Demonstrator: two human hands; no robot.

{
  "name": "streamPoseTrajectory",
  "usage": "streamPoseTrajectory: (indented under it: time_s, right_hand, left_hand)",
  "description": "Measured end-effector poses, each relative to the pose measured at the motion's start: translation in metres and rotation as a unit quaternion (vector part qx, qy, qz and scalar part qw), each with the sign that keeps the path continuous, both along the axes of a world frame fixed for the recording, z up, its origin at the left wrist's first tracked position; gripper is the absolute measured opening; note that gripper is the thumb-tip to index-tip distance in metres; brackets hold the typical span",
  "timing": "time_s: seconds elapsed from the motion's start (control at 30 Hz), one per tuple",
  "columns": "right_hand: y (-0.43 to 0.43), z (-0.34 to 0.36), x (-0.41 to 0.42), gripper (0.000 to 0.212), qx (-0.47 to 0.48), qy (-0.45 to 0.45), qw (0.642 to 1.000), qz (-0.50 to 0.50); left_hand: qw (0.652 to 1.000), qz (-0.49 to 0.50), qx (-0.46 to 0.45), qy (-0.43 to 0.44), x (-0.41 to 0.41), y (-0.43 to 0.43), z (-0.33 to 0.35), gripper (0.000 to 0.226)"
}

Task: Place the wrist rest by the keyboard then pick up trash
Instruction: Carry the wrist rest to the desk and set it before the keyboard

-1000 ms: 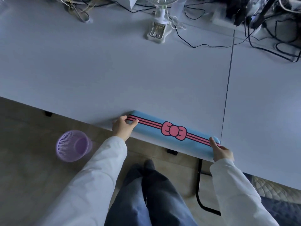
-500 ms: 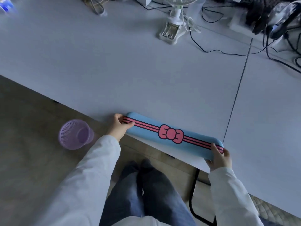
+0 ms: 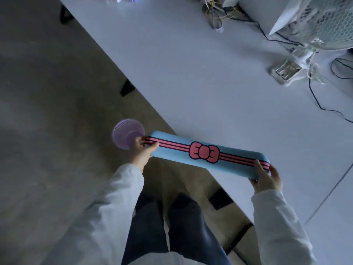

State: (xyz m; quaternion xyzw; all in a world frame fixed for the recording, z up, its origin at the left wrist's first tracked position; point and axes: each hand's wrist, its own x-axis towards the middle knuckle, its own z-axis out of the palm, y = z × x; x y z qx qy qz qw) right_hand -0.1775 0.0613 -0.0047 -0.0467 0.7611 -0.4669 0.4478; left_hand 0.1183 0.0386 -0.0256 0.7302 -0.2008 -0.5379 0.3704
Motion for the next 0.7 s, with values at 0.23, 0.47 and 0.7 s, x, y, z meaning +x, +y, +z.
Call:
streamPoseTrajectory:
  time_s: [0.23,0.47,0.7]
  right_hand:
    - [-0.042,0.01,0.097,0.044,-0.021,-0.001,0.993,0.119]
    - [-0.055,0.018,0.213,0.041,-0.018,0.026,0.973,0.229]
    - [-0.054,0.025,0.32,0.047,-0.018,0.038,0.954,0.298]
  left_hand:
    - [0.996,0.093,-0.005,0.006,0.104,0.031,0.012,0.059]
    - [0.98,0.196,-0.032,0.01,0.207,0.073,0.023,0.016]
    - [0.973,0.224,-0.054,-0.013,0.298,0.111,0.027,0.014]
